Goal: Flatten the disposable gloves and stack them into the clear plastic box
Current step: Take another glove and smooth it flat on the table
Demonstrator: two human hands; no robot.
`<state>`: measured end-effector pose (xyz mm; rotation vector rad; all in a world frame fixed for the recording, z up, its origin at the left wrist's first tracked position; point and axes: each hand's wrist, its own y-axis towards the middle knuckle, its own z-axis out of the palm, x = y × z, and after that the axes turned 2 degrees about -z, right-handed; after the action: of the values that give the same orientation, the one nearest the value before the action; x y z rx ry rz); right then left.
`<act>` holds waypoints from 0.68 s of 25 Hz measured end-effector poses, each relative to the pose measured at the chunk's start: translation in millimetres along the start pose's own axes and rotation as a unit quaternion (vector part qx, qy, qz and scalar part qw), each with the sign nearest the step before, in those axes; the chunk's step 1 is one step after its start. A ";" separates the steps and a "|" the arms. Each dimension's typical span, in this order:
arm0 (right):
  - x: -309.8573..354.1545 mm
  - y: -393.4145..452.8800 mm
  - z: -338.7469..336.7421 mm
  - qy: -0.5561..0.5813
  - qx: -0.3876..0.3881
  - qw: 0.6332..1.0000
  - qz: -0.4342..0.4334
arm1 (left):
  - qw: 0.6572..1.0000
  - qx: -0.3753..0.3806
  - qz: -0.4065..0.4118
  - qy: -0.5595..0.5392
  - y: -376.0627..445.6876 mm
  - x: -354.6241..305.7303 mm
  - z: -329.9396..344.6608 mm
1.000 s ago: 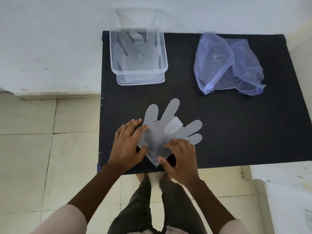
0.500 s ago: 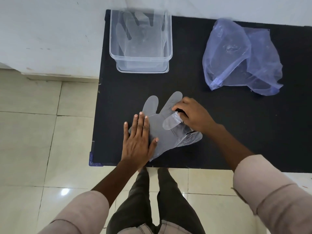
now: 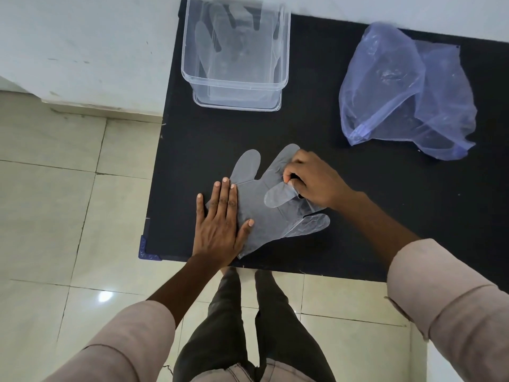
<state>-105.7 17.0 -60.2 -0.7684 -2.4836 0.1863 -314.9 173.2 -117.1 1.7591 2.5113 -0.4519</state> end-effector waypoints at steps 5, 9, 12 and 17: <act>-8.0 0.2 -1.8 0.037 -0.019 0.999 -0.004 | 1.000 0.007 -0.004 0.002 0.1 -0.7 -1.1; -11.4 -16.5 -2.5 0.047 -0.039 0.997 -0.040 | 1.000 0.009 -0.004 0.002 0.3 -0.6 -1.8; -12.7 -27.8 7.3 -0.030 -0.067 0.995 -0.071 | 1.000 0.008 -0.003 0.004 0.3 -0.8 -2.8; -17.1 -29.8 20.4 -0.071 -0.158 0.981 -0.087 | 1.000 0.005 -0.002 0.009 0.2 -1.0 -3.7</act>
<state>-118.9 -16.7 -77.0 -0.6763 -2.7379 -0.2302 -313.8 173.3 -113.3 1.7712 2.5297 -0.4523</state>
